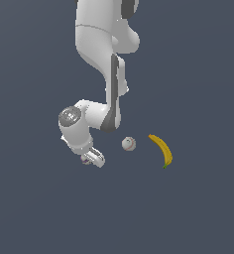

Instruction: Pick up a designated object from a clutter of objects.

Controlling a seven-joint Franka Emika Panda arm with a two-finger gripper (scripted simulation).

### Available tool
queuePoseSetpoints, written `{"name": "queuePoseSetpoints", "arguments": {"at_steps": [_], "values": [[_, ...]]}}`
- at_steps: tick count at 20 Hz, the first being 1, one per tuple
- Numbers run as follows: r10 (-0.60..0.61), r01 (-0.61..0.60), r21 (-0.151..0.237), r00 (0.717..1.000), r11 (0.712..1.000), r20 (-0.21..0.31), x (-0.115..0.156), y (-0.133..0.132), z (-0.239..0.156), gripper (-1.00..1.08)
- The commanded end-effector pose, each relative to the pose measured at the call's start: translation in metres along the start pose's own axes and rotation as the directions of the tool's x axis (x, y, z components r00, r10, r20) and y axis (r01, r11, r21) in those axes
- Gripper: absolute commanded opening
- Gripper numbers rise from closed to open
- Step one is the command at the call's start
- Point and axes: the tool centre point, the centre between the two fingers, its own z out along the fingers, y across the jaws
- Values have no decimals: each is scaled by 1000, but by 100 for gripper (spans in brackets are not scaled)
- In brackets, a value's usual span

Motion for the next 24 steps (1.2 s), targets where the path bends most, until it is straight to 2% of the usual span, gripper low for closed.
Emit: {"name": "queuePoseSetpoints", "arguments": {"at_steps": [1,11,24], "values": [[0,0,1,1000,1000,-2,-1,0,-6,-100],[0,0,2,1000,1000,-1,-19,2,-56,-100],[1,-1,1,1000,1000,-1,-58,8,-175,-100]]}}
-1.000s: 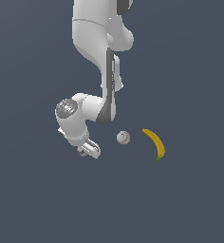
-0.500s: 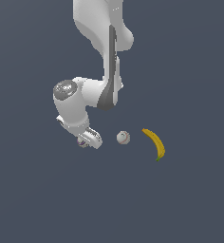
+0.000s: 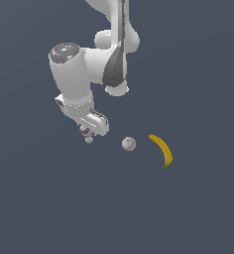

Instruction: Pick up a designated object from a clutter of objects.

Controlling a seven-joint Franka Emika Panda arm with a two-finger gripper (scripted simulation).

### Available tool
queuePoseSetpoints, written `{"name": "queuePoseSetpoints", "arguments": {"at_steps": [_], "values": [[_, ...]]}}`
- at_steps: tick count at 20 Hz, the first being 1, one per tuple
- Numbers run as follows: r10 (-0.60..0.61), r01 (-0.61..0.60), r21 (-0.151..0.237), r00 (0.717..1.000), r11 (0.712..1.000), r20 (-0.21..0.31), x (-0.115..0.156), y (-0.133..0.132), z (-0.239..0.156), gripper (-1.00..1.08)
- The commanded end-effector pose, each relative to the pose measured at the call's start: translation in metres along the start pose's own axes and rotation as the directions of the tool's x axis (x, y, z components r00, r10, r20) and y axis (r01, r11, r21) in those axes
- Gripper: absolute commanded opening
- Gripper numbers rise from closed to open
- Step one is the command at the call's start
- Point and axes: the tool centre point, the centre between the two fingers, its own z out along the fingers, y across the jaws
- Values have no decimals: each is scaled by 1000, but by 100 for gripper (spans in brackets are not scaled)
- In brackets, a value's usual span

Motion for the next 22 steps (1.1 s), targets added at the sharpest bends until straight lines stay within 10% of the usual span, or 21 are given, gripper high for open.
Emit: {"name": "queuePoseSetpoints", "arguments": {"at_steps": [1,22], "values": [[0,0,0,1000,1000,-1,-8,1,-26,-100],[0,0,-1,1000,1000,-2,-51,5,-173,-100]]}}
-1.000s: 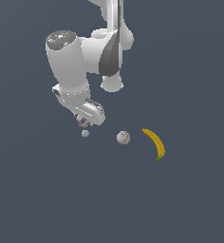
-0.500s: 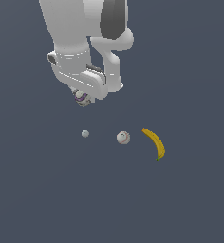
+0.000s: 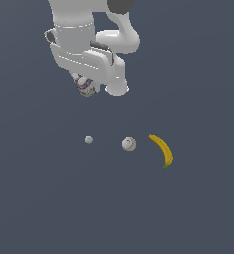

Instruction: Pick up a designated object from a clutter of objects.

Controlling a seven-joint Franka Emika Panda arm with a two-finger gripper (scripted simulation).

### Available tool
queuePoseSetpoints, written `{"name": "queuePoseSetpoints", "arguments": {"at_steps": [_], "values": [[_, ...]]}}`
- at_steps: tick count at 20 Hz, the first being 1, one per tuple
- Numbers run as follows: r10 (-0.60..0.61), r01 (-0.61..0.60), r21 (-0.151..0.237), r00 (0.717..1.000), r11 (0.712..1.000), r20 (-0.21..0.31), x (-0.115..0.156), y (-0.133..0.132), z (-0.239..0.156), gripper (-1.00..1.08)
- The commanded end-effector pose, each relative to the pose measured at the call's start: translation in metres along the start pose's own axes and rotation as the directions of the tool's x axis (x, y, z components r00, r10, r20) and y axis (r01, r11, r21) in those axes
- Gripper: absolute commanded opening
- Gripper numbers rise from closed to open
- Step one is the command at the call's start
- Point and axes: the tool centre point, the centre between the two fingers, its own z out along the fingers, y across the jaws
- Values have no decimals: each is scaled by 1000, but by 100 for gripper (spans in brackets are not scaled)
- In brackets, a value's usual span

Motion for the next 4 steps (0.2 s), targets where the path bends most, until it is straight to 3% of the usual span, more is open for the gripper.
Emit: {"name": "queuePoseSetpoints", "arguments": {"at_steps": [1,4], "values": [[0,0,0,1000,1000,0,-1,0,-6,-100],[0,0,1,1000,1000,0,-2,0,-8,-100]]}}
